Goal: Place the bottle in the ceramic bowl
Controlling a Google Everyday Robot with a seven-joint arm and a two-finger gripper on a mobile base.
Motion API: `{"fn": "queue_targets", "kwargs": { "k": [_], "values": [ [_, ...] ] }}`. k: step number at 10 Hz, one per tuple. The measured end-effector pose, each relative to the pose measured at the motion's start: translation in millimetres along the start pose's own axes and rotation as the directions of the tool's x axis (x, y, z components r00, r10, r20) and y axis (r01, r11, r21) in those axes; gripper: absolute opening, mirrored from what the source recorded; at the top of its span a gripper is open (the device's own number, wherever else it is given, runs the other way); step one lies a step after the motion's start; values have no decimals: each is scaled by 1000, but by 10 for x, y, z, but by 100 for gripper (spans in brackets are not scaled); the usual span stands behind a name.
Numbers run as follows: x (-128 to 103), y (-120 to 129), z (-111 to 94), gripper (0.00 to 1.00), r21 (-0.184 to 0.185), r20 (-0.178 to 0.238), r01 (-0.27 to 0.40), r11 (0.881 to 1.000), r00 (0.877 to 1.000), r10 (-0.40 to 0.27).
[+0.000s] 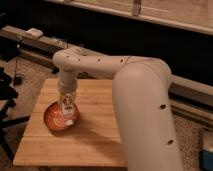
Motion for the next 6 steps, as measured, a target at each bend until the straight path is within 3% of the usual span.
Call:
{"fn": "queue_targets", "kwargs": {
  "k": [2, 6],
  "values": [
    [-152, 235, 89, 29, 22, -20, 69, 997, 997, -69],
    [-217, 281, 311, 68, 45, -93, 134, 990, 987, -130]
  ]
}}
